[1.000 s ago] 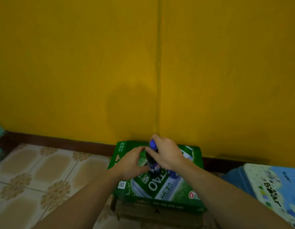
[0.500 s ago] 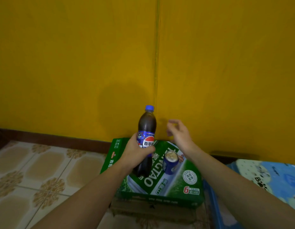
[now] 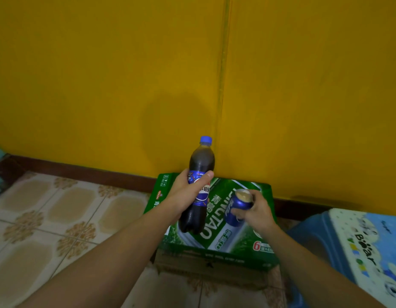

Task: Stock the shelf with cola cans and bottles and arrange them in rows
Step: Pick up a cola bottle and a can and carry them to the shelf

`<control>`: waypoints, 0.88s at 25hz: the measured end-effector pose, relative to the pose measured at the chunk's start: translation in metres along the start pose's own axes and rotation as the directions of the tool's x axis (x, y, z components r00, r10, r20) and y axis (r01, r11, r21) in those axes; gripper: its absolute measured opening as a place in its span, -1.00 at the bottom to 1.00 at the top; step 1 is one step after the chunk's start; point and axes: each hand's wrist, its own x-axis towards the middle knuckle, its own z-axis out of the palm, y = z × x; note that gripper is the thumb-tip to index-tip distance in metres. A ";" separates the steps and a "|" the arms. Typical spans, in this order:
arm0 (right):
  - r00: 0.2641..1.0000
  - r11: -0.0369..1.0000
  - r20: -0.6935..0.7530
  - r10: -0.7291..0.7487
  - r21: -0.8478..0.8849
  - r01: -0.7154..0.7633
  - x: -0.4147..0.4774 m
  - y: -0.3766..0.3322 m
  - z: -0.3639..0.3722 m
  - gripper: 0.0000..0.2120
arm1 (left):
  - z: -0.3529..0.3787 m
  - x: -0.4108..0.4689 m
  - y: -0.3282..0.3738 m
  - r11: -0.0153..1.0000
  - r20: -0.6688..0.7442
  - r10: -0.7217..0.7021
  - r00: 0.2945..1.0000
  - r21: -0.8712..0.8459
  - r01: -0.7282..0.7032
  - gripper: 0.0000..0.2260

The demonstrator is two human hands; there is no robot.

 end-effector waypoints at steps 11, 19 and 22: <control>0.918 0.387 0.338 0.208 0.834 -0.394 -0.013 -0.082 -0.030 -0.37 | -0.006 0.008 0.031 0.988 0.004 0.153 0.988 -0.014 -0.153 -0.58; 0.927 0.451 0.338 0.159 0.811 -0.373 -0.087 -0.337 -0.107 -0.36 | 0.020 -0.036 0.262 0.979 -0.048 0.198 0.979 -0.037 -0.200 -0.66; 0.941 0.506 0.312 0.129 0.795 -0.333 -0.133 -0.453 -0.142 -0.44 | 0.016 -0.082 0.383 0.971 0.006 0.238 0.971 -0.030 -0.237 -0.65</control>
